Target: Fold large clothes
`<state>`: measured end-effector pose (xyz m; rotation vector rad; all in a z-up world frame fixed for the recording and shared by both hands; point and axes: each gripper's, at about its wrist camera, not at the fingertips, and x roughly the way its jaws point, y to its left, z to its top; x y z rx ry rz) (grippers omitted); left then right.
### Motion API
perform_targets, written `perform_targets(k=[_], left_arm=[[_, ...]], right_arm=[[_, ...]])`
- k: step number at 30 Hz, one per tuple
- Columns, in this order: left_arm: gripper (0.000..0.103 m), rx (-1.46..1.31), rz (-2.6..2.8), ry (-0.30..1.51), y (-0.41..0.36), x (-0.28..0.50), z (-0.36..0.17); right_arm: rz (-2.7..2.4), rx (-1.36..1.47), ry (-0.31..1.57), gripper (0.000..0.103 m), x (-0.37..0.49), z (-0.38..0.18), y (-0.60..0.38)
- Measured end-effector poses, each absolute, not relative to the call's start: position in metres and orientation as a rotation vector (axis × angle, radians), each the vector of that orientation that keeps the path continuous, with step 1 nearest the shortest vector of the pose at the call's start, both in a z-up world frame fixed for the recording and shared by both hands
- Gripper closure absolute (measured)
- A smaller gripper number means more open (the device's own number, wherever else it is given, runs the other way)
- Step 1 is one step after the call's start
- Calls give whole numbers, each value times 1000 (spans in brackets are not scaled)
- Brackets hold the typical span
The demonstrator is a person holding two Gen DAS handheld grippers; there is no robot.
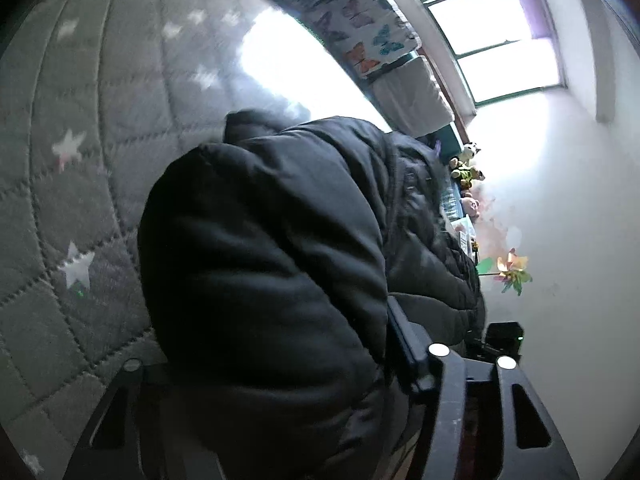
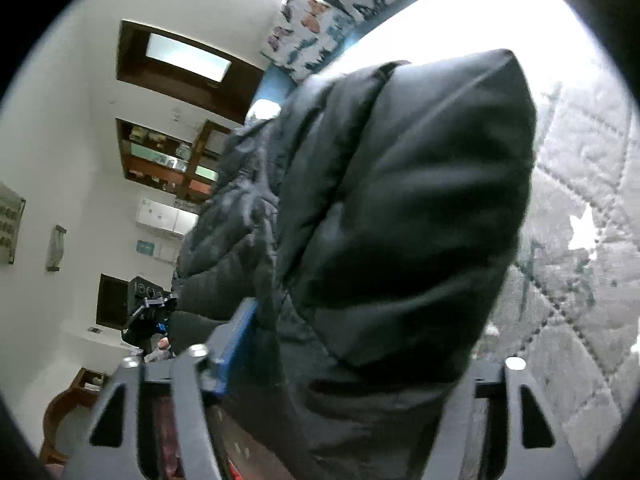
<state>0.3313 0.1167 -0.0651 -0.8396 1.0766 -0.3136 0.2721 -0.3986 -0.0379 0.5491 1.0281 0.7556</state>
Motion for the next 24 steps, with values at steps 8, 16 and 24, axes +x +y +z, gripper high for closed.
perform_targets(k=[8, 16, 24], left_arm=[[54, -749, -436, 1040, 58, 352, -10], [54, -724, -634, 1059, -70, 414, 21], [54, -635, -733, 1104, -203, 456, 20]], right_arm=[[741, 488, 852, 54, 230, 25, -419], [573, 468, 683, 55, 202, 91, -506], [393, 539, 605, 53, 194, 91, -600]])
